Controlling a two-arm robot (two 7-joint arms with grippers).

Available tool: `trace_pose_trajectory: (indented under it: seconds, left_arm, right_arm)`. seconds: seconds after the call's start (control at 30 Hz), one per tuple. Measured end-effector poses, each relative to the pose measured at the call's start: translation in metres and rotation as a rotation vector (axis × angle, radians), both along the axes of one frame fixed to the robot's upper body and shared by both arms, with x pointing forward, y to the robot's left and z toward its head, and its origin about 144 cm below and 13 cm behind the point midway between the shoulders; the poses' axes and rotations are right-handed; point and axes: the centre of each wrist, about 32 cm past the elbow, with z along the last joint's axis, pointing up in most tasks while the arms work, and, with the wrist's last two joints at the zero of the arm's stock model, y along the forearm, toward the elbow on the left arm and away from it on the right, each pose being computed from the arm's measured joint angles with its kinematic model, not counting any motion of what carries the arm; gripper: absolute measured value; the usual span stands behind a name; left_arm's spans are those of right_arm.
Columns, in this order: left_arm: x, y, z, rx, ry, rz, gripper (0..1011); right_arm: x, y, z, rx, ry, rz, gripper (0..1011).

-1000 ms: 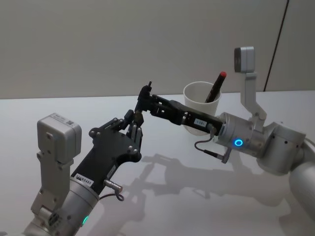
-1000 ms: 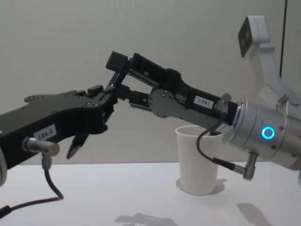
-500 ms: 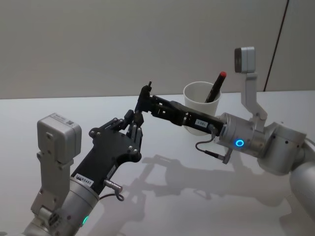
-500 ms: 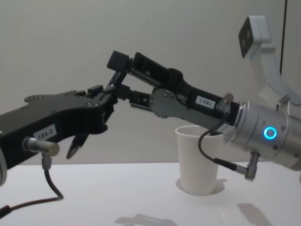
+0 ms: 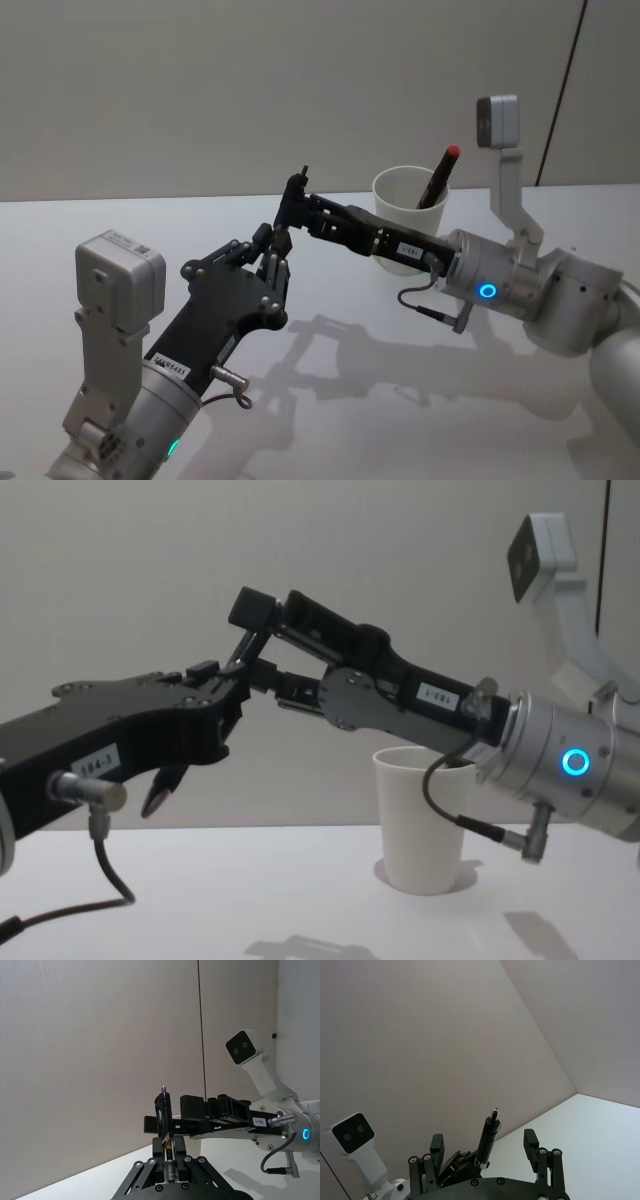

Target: Place the pen into the pen holder.

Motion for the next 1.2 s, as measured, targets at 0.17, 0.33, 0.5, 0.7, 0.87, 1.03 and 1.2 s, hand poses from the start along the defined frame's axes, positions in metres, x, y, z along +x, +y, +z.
trace_pose_trajectory:
  seconds: [0.17, 0.33, 0.5, 0.7, 0.87, 1.03, 1.2]
  left_arm:
    - [0.0000, 0.0000, 0.0000, 0.000, 0.000, 0.000, 139]
    - [0.0000, 0.0000, 0.0000, 0.000, 0.000, 0.000, 138]
    - [0.0000, 0.0000, 0.0000, 0.000, 0.000, 0.000, 138]
    - [0.0000, 0.0000, 0.0000, 0.000, 0.000, 0.000, 139]
    - [0.0000, 0.0000, 0.0000, 0.000, 0.000, 0.000, 139]
    - [0.0000, 0.0000, 0.0000, 0.000, 0.000, 0.000, 139]
    - [0.0000, 0.0000, 0.0000, 0.000, 0.000, 0.000, 139]
  right_arm:
    - [0.0000, -0.0002, 0.0000, 0.000, 0.000, 0.001, 1002]
    - [0.0000, -0.0003, 0.0000, 0.000, 0.000, 0.001, 1002]
    - [0.0000, -0.0003, -0.0001, 0.000, 0.000, 0.001, 1002]
    - [0.0000, -0.0003, 0.0000, 0.000, 0.000, 0.001, 1002]
    - [0.0000, -0.0003, -0.0001, 0.000, 0.000, 0.001, 1002]
    - [0.0000, -0.0003, -0.0001, 0.000, 0.000, 0.001, 1002]
    - [0.0000, -0.0003, -0.0001, 0.000, 0.000, 0.001, 1002]
